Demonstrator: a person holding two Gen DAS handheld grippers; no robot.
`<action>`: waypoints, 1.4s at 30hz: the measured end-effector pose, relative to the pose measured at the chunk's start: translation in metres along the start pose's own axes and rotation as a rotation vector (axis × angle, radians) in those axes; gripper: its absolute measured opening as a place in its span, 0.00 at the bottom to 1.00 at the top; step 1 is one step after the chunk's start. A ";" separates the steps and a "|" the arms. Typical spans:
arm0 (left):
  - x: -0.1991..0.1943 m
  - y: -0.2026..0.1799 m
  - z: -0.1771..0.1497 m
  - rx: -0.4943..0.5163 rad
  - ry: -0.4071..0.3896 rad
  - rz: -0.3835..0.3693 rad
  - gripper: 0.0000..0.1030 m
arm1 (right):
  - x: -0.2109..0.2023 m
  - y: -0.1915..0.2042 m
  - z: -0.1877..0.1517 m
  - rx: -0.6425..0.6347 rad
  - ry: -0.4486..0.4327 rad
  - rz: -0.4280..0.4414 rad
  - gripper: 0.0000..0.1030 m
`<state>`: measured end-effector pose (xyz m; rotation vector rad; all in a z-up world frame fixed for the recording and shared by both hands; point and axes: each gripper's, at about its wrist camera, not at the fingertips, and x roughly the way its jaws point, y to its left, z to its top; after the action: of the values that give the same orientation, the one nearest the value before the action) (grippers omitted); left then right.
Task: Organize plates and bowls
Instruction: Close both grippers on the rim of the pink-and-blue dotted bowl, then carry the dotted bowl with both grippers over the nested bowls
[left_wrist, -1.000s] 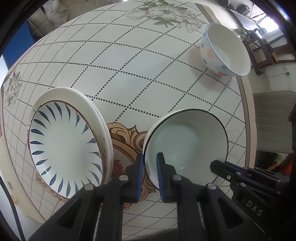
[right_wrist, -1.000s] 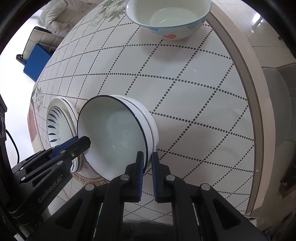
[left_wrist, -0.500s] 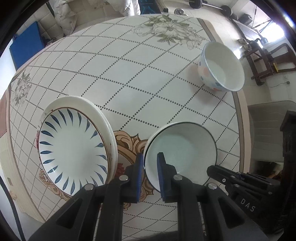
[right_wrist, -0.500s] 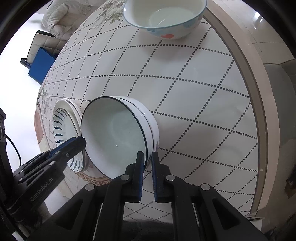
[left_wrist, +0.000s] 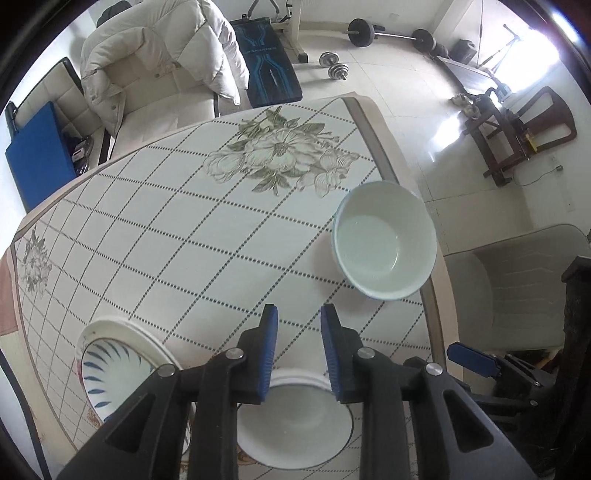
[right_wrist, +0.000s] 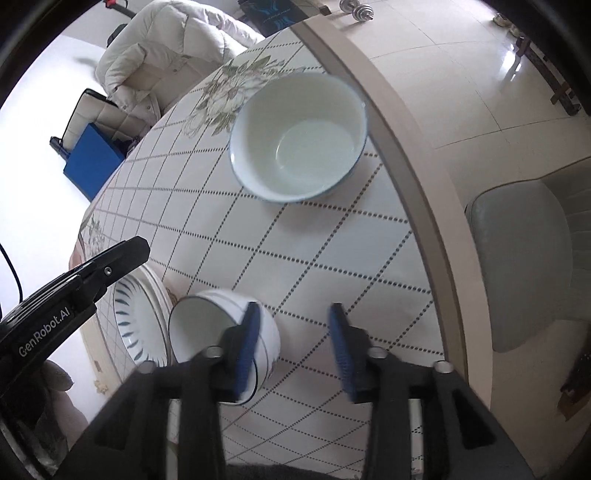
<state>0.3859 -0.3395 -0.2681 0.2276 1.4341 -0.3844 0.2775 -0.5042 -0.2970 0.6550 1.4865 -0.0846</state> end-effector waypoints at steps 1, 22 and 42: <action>0.004 -0.003 0.009 0.004 0.004 -0.005 0.21 | -0.003 -0.004 0.008 0.014 -0.011 0.008 0.73; 0.109 -0.031 0.079 0.054 0.216 -0.085 0.07 | 0.043 -0.054 0.128 0.139 0.020 -0.027 0.19; 0.021 -0.006 0.039 0.048 0.088 -0.080 0.07 | 0.002 -0.009 0.092 0.048 -0.011 -0.012 0.08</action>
<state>0.4213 -0.3624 -0.2836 0.2295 1.5249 -0.4795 0.3554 -0.5527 -0.3075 0.6839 1.4814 -0.1333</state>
